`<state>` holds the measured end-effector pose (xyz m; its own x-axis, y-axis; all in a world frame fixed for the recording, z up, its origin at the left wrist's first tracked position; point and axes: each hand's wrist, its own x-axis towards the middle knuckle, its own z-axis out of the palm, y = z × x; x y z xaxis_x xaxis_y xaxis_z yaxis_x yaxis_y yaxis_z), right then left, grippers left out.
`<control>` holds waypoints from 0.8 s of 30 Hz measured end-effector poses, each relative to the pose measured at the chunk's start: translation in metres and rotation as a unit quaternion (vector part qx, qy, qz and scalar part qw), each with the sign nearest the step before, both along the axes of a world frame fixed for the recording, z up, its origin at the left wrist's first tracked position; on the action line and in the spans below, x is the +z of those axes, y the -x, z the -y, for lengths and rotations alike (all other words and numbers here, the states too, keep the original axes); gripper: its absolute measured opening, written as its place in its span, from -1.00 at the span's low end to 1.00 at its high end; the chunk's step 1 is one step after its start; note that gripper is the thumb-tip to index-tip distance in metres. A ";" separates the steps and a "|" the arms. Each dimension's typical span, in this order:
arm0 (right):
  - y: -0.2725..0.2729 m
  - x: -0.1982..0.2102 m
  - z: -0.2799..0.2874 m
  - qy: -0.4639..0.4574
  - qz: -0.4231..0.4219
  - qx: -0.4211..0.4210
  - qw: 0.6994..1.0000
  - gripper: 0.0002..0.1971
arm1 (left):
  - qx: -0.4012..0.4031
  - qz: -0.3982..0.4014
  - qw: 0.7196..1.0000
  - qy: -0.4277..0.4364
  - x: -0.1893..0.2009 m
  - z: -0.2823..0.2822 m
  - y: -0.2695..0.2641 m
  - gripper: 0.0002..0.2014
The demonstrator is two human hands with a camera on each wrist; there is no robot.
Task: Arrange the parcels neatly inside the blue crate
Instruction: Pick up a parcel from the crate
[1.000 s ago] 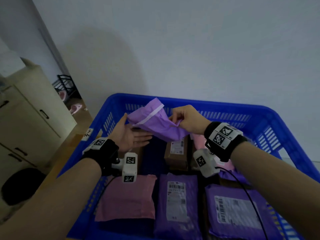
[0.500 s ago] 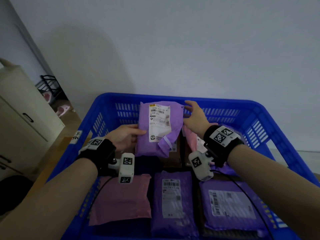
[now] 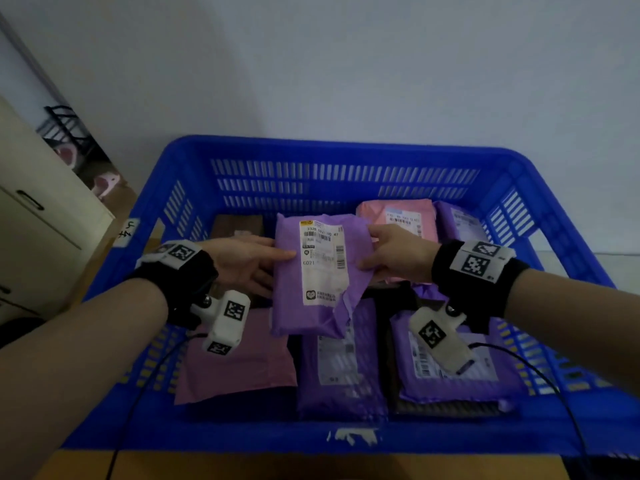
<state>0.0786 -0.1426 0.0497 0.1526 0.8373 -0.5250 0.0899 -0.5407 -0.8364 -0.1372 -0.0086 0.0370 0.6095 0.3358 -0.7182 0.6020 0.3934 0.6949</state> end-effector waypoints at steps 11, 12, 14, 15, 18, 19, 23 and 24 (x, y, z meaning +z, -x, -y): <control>-0.001 -0.054 0.051 0.216 -0.058 0.077 0.972 -0.66 | -0.177 -0.141 0.973 0.047 -0.050 0.026 -0.024 -0.67; -0.003 -0.060 0.052 0.230 -0.052 0.072 0.969 -0.70 | -0.184 -0.151 0.970 0.052 -0.056 0.029 -0.027 -0.77; -0.005 -0.071 0.052 0.256 -0.031 0.060 0.964 -0.80 | -0.193 -0.161 0.965 0.072 -0.068 0.033 -0.033 -0.86; -0.006 -0.075 0.050 0.267 -0.021 0.053 0.962 -0.78 | -0.192 -0.167 0.964 0.082 -0.073 0.035 -0.036 -0.83; -0.006 -0.085 0.046 0.284 0.015 0.045 0.958 -0.81 | -0.166 -0.186 0.964 0.097 -0.089 0.040 -0.043 -0.65; -0.006 -0.086 0.044 0.288 0.028 0.048 0.956 -0.71 | -0.151 -0.189 0.965 0.097 -0.093 0.042 -0.045 -0.61; -0.004 -0.082 0.039 0.273 0.078 0.098 0.954 -0.60 | -0.115 -0.184 0.972 0.089 -0.101 0.047 -0.053 -0.66; -0.005 -0.080 0.039 0.267 0.087 0.111 0.953 -0.65 | -0.114 -0.184 0.972 0.087 -0.100 0.047 -0.054 -0.63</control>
